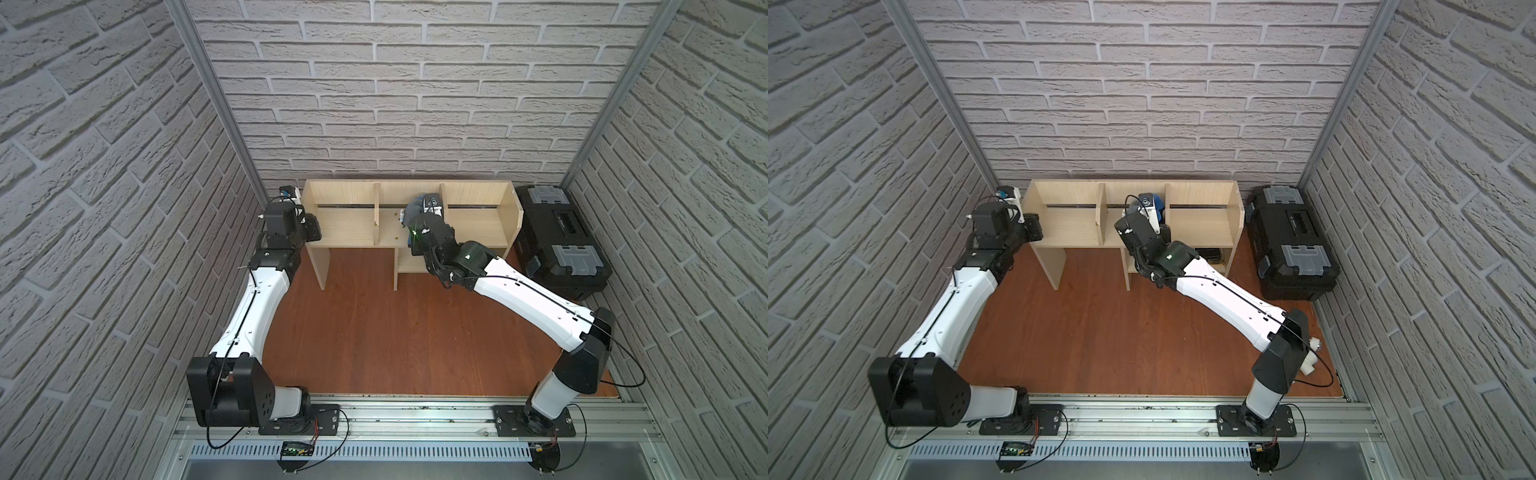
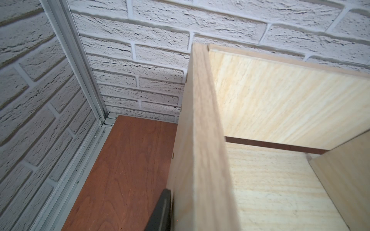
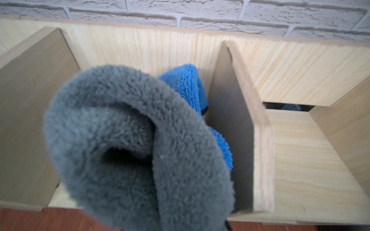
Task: Wipe the bookshelf clean with a cloth
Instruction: Hold the shelf at the center of the board.
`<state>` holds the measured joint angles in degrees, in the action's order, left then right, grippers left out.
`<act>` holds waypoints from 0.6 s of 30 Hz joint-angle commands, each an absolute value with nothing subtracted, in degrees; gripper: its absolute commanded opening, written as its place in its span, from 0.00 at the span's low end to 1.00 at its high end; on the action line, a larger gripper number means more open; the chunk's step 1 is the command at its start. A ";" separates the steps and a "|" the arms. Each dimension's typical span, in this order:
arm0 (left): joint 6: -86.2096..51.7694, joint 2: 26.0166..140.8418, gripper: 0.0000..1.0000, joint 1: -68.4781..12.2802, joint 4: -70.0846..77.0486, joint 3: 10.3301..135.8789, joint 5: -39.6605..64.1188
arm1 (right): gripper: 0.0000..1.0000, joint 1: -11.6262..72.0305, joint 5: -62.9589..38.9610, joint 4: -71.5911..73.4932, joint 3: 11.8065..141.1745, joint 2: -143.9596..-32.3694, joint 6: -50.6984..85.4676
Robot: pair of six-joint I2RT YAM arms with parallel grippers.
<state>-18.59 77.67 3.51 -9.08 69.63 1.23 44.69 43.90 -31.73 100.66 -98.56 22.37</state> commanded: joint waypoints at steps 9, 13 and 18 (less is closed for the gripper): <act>-21.72 77.30 0.21 1.85 -10.11 68.20 5.83 | 0.03 45.76 29.73 -27.74 104.88 -102.52 20.39; -21.74 77.29 0.22 1.87 -10.17 68.20 5.82 | 0.03 46.86 27.04 -27.57 103.86 -99.13 20.64; -21.75 77.11 0.22 1.68 -9.94 67.85 5.62 | 0.03 47.97 27.51 -27.66 104.68 -92.12 17.75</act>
